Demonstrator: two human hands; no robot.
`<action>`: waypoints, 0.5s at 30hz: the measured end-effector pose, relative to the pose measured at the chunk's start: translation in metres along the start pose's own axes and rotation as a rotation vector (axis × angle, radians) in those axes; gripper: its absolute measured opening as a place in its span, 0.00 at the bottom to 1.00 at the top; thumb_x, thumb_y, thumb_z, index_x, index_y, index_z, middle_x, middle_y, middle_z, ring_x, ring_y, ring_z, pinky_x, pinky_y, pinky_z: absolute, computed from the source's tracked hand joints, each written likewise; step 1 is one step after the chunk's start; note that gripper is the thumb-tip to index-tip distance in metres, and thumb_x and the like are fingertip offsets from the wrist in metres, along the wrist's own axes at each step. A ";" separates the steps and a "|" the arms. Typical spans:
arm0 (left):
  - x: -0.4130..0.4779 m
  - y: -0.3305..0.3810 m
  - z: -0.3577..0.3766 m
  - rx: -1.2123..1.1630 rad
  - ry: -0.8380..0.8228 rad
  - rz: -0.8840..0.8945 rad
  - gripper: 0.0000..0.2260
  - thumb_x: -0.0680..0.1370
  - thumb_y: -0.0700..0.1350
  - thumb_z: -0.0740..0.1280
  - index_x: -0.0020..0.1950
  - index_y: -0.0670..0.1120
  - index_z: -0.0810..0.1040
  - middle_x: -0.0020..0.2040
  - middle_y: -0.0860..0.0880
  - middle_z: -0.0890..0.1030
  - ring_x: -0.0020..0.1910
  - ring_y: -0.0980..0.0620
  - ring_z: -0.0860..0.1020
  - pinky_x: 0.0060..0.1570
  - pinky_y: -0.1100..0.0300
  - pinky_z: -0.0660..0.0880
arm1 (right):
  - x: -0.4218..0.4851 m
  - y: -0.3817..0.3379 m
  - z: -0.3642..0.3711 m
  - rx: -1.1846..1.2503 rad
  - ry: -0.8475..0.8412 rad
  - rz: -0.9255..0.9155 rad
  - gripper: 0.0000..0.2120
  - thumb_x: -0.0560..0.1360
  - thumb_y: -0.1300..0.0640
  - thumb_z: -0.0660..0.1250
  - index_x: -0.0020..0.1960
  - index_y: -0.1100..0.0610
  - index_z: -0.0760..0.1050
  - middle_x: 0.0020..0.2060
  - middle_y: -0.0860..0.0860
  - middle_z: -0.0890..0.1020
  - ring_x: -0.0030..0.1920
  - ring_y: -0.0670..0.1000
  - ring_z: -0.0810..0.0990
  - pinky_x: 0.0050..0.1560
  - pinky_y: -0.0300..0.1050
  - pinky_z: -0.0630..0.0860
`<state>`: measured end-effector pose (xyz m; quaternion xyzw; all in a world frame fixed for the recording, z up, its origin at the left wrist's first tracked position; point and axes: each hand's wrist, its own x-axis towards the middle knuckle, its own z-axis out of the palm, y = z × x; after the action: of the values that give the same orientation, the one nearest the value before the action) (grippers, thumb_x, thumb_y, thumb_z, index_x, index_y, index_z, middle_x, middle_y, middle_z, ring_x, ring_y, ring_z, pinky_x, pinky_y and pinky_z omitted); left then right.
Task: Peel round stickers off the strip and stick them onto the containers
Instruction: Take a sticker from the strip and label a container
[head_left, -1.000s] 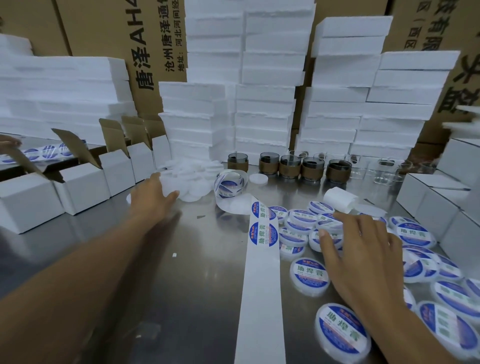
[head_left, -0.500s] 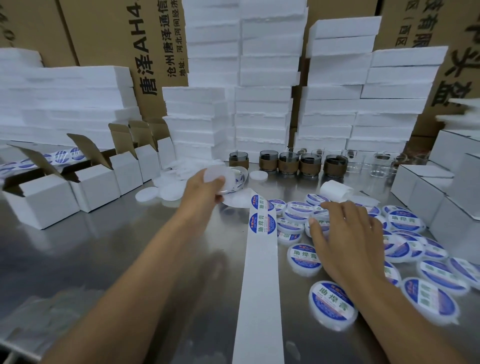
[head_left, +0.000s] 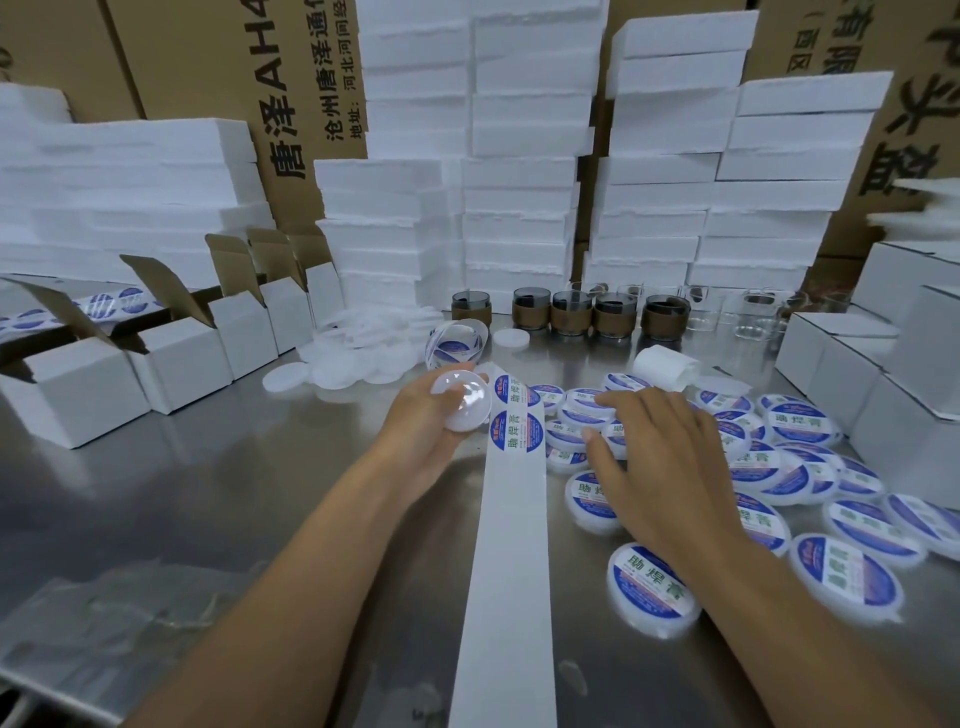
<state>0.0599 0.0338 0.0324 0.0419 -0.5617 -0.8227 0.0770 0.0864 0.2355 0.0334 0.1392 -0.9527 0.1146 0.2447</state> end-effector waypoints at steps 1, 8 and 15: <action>0.001 0.000 -0.001 0.002 0.027 -0.010 0.11 0.81 0.34 0.54 0.56 0.39 0.74 0.51 0.44 0.81 0.48 0.48 0.80 0.47 0.55 0.77 | 0.000 0.000 0.000 0.003 -0.001 -0.003 0.18 0.78 0.48 0.57 0.66 0.51 0.68 0.61 0.50 0.74 0.64 0.52 0.67 0.65 0.48 0.58; 0.000 0.000 -0.003 0.091 0.108 -0.088 0.09 0.80 0.35 0.57 0.59 0.40 0.70 0.48 0.39 0.78 0.43 0.43 0.80 0.42 0.49 0.79 | -0.001 0.000 0.000 0.013 0.004 -0.013 0.18 0.78 0.49 0.57 0.66 0.52 0.68 0.61 0.51 0.74 0.63 0.52 0.68 0.64 0.48 0.59; -0.004 -0.004 0.000 0.274 0.043 -0.088 0.01 0.76 0.39 0.68 0.44 0.42 0.79 0.44 0.42 0.82 0.33 0.51 0.82 0.32 0.56 0.81 | -0.003 -0.010 0.001 0.051 0.040 -0.083 0.16 0.77 0.51 0.60 0.63 0.55 0.72 0.56 0.52 0.77 0.60 0.54 0.70 0.61 0.49 0.62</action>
<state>0.0631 0.0354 0.0285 0.0941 -0.6648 -0.7396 0.0464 0.0912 0.2267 0.0326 0.1824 -0.9379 0.1315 0.2643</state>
